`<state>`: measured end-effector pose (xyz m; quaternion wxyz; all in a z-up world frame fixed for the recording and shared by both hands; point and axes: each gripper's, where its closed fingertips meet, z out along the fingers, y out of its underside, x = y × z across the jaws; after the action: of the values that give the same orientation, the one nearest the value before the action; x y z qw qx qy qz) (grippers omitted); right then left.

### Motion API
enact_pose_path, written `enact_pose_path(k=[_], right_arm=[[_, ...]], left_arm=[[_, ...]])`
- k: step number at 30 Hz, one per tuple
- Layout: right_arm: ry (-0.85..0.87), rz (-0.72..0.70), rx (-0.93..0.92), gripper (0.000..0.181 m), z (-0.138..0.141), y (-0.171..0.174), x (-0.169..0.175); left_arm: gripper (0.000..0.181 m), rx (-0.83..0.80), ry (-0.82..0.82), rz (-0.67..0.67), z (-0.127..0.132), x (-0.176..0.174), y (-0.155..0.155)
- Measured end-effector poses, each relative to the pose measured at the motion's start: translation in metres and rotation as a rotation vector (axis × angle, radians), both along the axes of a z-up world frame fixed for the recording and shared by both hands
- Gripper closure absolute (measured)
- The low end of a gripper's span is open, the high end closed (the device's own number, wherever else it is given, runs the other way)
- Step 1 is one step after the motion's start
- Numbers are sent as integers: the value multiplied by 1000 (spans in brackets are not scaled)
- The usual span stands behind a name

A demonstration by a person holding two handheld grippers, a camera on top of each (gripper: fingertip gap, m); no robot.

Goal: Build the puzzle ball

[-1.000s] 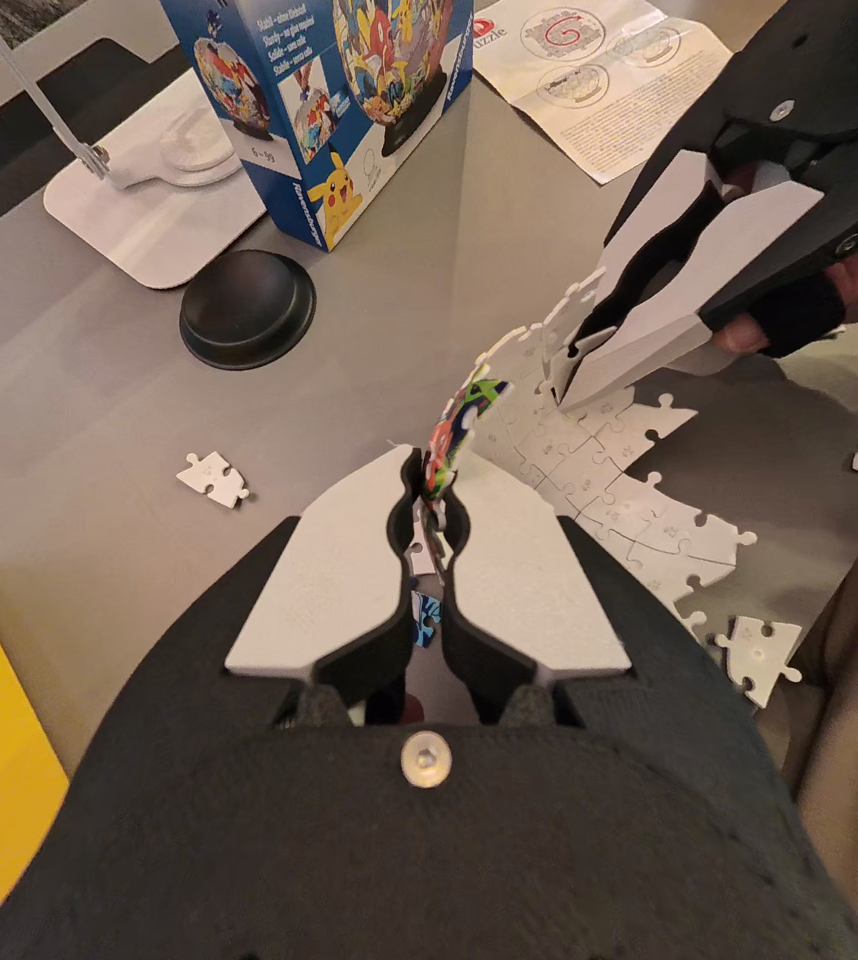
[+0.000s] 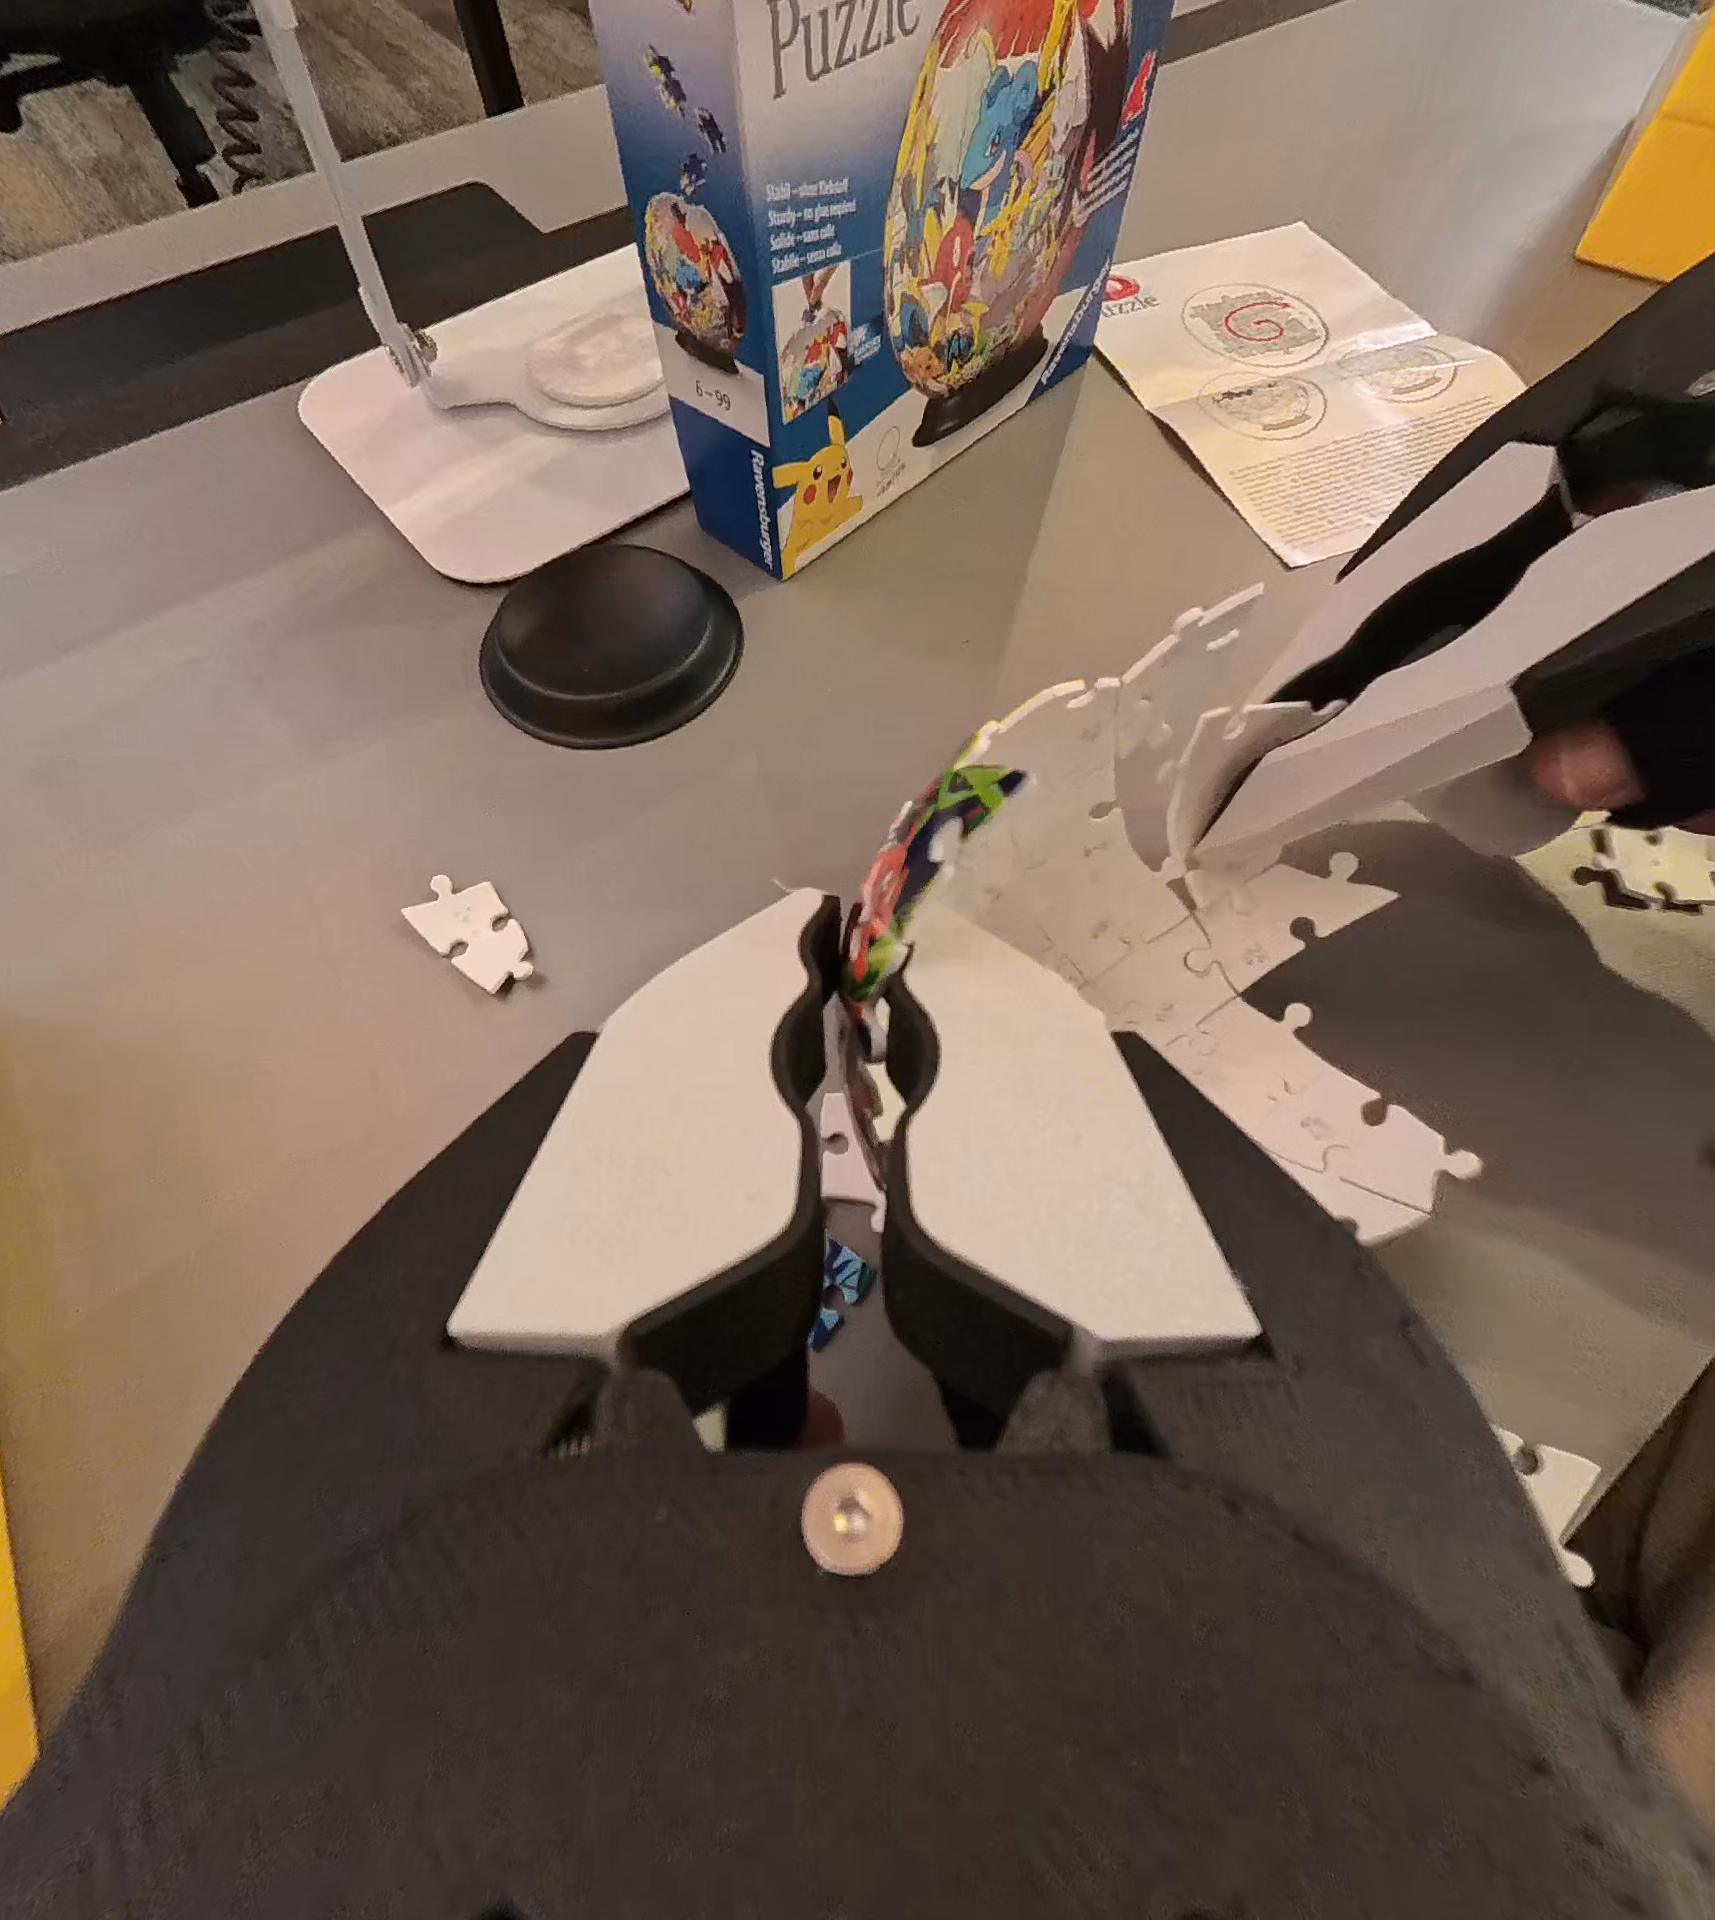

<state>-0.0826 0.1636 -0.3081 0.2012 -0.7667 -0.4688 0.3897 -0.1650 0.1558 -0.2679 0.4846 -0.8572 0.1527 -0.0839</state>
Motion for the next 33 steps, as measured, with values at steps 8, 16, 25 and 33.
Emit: enact_pose_path(k=[8,16,25,33], right_arm=[[-69,1,25,179,-5,-3,-2],[-104,-18,25,175,-12,2,1],[-117,13,37,171,-11,4,2],[-154,68,59,179,-15,2,1]], left_arm=[[175,15,49,-12,1,7,-2],[175,34,94,-17,2,14,-4],[175,31,100,-26,2,14,-4],[170,-5,79,-90,1,20,-7]])
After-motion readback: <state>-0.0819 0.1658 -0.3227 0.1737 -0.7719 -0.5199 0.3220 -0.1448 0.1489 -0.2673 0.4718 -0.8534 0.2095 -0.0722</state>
